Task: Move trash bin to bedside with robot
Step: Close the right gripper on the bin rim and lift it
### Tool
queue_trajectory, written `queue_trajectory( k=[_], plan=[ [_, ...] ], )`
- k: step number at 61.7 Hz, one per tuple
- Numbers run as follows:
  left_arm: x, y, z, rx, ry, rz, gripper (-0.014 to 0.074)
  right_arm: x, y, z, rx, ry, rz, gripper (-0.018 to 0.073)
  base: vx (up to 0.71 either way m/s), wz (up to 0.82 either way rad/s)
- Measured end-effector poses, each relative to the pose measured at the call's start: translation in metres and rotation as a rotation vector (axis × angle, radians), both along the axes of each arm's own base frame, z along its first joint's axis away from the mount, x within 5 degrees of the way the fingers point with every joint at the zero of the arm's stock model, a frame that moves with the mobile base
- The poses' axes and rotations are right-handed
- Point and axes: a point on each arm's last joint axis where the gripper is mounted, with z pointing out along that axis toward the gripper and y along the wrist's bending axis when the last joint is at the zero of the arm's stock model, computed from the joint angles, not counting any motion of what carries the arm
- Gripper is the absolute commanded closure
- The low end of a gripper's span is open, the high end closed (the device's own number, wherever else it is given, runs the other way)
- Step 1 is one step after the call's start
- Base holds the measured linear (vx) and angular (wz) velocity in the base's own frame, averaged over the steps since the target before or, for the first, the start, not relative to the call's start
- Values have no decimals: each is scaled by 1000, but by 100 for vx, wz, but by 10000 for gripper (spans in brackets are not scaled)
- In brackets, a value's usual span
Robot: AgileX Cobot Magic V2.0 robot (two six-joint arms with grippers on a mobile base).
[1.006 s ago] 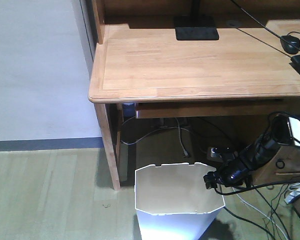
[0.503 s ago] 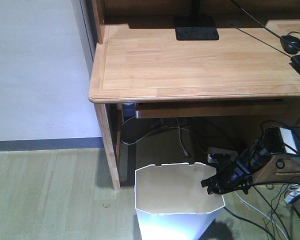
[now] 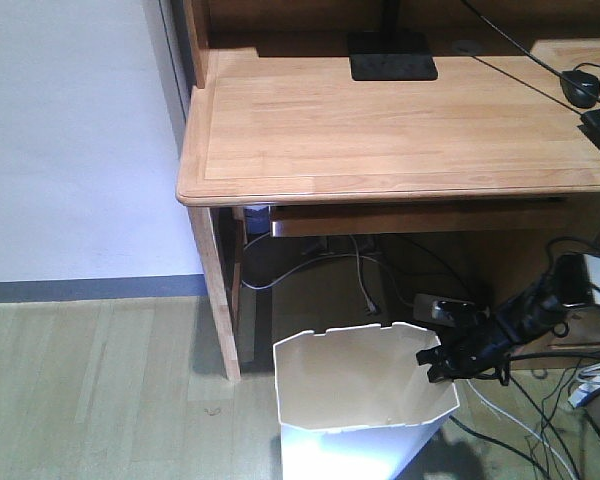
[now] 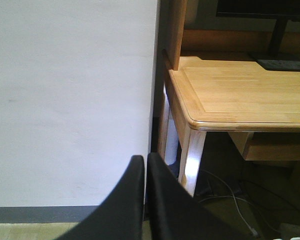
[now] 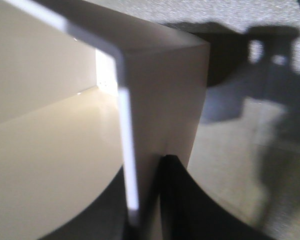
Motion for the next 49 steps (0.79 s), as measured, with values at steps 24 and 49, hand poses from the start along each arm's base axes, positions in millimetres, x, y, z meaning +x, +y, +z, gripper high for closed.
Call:
queue_trajectory(
  k=[24, 49],
  plan=[
    [0, 0, 0, 0, 0, 0, 602, 16, -25, 50, 118, -46, -65, 563, 0, 0],
    [0, 0, 0, 0, 0, 0, 602, -31, -20, 123, 12, -100, 12, 563, 0, 0]
  ],
)
